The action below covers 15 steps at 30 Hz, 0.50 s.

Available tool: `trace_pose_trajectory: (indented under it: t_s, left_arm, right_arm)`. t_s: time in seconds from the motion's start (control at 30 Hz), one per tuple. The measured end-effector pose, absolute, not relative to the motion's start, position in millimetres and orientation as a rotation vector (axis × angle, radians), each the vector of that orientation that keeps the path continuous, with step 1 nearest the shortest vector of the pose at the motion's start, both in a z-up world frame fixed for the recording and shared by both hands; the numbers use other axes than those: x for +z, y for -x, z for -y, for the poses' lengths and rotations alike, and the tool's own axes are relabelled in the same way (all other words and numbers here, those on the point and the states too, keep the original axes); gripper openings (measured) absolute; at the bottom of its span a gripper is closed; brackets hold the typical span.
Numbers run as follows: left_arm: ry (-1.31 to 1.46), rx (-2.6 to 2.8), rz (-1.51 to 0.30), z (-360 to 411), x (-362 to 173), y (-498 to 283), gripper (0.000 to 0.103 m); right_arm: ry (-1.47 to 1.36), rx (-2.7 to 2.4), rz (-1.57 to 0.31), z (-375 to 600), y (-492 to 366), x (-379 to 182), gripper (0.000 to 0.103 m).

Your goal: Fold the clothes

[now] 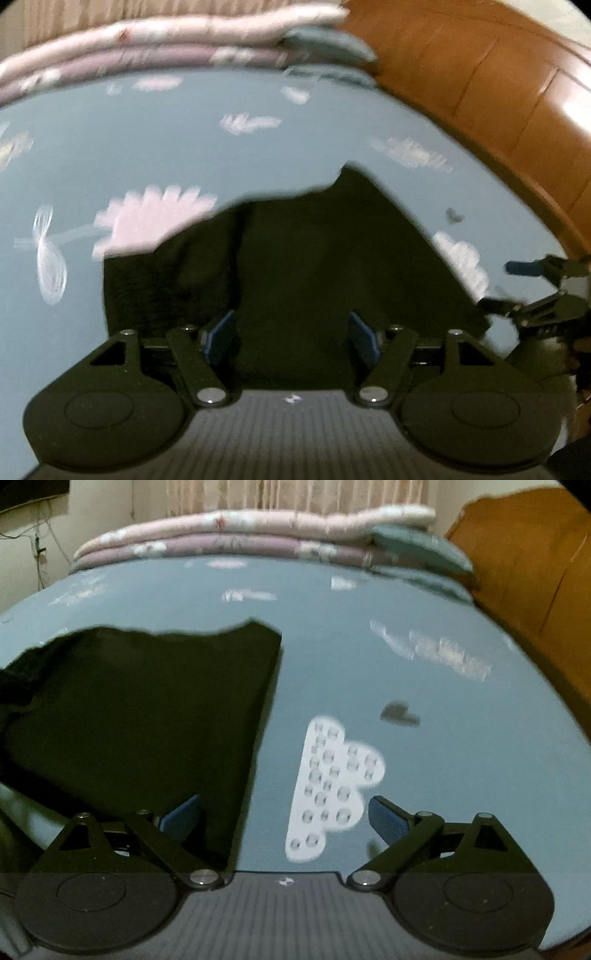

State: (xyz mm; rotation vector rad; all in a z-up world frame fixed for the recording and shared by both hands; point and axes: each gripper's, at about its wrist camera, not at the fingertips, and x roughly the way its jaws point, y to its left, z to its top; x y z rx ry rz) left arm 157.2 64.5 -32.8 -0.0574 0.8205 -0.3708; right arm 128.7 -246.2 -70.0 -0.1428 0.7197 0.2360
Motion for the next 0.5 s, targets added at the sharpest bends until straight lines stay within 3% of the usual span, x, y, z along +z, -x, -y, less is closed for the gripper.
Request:
trace_pose_trajectory:
  t_s: [0.2, 0.4, 0.5]
  left_arm:
    - [0.029, -0.503, -0.776, -26, -18, -195, 0.069]
    - [0.048, -0.524, -0.913, -8, -63, -232, 0.069]
    - [0.080, -0.529, -0.873, -17, -75, -226, 0.070]
  right_arm:
    - [0.113, 0.460, -0.658, 209, -129, -62, 0.099]
    - [0.178, 0.529, -0.699, 187, -128, -83, 0.099]
    - [0.127, 0.541, -0.727, 196, -132, -92, 0.101]
